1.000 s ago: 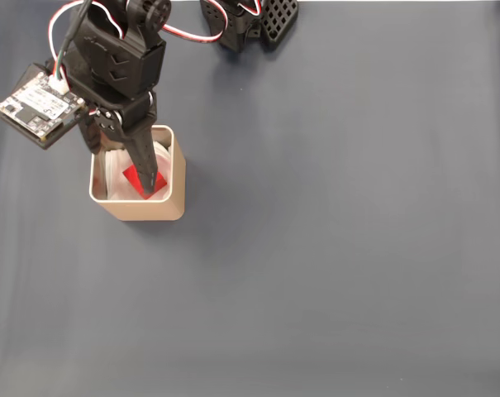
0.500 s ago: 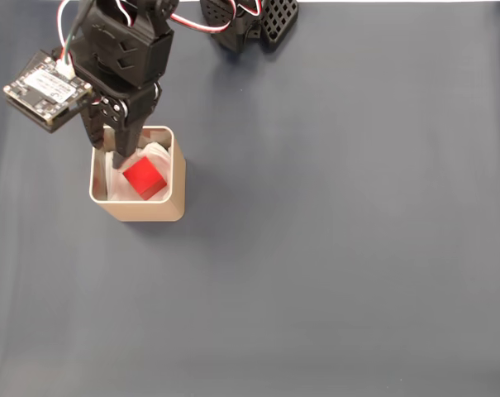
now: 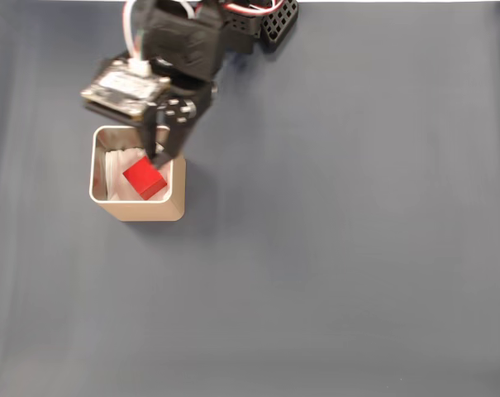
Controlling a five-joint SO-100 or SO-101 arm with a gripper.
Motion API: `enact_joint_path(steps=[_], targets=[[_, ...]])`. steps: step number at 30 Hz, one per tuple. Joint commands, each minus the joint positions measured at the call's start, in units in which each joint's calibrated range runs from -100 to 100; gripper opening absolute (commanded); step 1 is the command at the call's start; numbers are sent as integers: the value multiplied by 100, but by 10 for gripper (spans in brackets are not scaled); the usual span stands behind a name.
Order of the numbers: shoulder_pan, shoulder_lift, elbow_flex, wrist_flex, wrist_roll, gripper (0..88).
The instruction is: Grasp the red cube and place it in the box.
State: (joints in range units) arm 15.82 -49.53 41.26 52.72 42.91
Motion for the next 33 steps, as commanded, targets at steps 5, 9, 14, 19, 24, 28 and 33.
enact_joint_path(steps=[5, 9, 14, 19, 24, 28, 33], targets=[[-769, -832, 642, 17, -29, 1], [-1096, -1403, 1344, -24, 10, 1], [-1366, -2070, 2219, -24, 54, 1], [-1515, -2857, 3130, 1, 98, 1], [-1458, -3403, 3960, 91, 132, 1], [-1500, -3775, 4571, 107, 156, 1], [-1621, -4190, 5172, 107, 127, 1]])
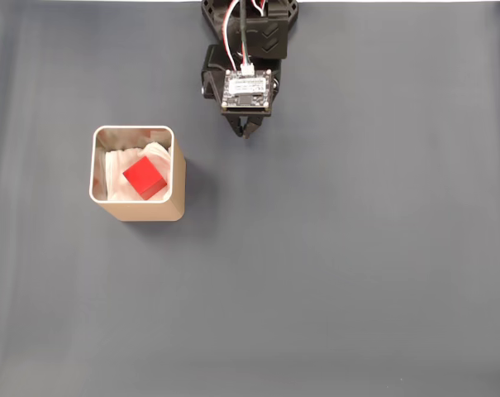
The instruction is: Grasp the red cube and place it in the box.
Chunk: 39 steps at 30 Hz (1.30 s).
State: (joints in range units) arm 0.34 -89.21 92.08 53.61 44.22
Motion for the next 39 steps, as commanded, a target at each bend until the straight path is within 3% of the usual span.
enact_joint_path(steps=[1, 19, 39], targets=[[-87, -317, 218, 34, -5, 1], [-357, -1079, 774, 1594, -107, 1], [-87, -1044, 774, 2160, -366, 1]])
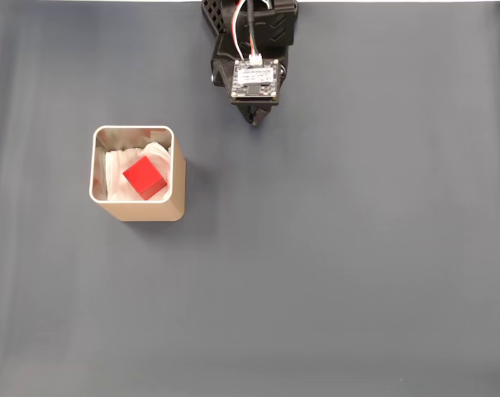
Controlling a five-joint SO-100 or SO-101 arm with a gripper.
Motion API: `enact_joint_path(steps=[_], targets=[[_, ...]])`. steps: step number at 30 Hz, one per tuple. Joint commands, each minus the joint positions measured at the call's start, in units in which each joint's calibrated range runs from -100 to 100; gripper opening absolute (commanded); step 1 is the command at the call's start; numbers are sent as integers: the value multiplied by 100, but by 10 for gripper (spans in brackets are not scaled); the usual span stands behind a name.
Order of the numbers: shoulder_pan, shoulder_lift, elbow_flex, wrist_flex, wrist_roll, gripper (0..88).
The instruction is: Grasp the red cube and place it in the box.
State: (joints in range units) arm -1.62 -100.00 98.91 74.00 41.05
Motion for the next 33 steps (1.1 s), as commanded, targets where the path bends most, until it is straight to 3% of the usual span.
enact_joint_path(steps=[1, 33], targets=[[130, 35, 91, 121, -54, 1], [208, 9, 91, 121, -20, 8]])
